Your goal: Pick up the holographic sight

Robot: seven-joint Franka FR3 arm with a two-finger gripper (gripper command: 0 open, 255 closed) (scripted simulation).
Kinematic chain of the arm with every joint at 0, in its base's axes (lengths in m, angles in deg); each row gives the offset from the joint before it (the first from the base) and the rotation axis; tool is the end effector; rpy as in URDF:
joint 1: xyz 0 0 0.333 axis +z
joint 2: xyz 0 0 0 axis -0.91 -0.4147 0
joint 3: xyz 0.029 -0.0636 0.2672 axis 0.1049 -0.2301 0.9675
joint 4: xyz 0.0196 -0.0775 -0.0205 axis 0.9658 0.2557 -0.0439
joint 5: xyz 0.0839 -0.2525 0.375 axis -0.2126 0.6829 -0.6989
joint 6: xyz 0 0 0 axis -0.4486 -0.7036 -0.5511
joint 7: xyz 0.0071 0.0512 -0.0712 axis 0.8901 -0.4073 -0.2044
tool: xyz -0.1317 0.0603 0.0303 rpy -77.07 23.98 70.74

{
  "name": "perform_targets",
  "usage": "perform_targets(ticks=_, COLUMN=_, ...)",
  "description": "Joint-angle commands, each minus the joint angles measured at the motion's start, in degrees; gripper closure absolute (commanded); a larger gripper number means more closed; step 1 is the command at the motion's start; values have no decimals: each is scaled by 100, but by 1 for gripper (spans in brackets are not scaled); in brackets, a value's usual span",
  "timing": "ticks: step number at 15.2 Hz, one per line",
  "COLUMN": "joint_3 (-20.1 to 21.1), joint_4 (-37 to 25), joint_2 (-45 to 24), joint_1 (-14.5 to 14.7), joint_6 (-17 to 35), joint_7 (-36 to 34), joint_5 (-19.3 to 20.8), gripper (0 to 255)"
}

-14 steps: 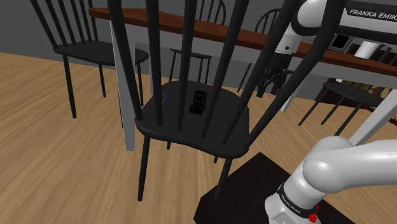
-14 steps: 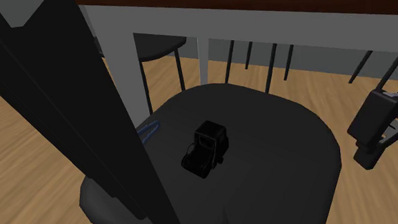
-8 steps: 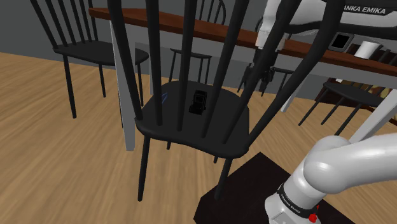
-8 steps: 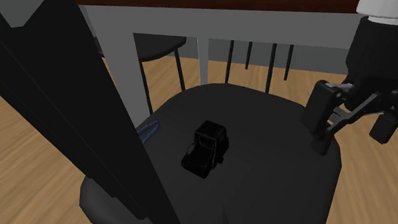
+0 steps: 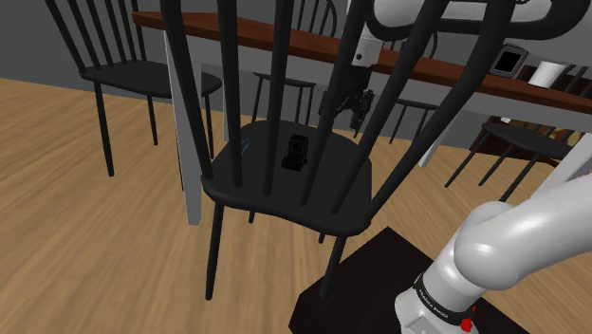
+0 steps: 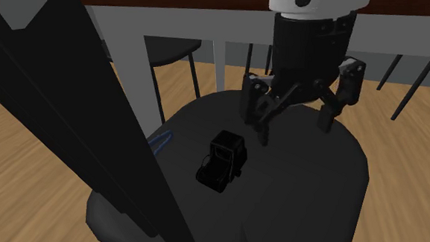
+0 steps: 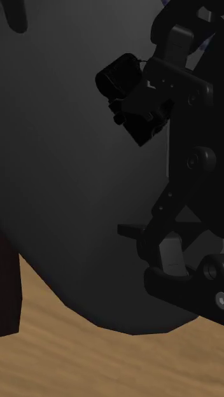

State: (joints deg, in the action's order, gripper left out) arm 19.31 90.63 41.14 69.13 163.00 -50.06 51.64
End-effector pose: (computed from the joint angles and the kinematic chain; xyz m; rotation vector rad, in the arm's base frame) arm 0.4744 0.1191 0.5011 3.0860 -0.1929 -0.0820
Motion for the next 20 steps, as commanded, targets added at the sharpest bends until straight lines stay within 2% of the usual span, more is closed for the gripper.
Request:
perform_targets(ticks=1, joint_3=192, joint_4=-271, joint_2=-387, joint_1=37, joint_6=155, joint_7=-223, joint_5=23, gripper=0)
perform_targets(ticks=7, joint_3=697, joint_4=-1359, joint_2=-1532, joint_1=154, joint_6=269, joint_7=-882, joint_5=291, gripper=0)
perform_targets(ticks=16, joint_3=704, joint_4=-753, joint_2=-1511, joint_1=167, joint_6=853, joint_7=-906, joint_5=283, gripper=0)
perform_targets(ticks=17, joint_3=706, joint_4=-750, joint_2=-1512, joint_1=168, joint_6=858, joint_7=-909, joint_5=283, gripper=255)
perform_targets(ticks=20, joint_3=704, joint_4=-738, joint_2=-1507, joint_1=167, joint_6=864, joint_7=-906, joint_5=282, gripper=255)
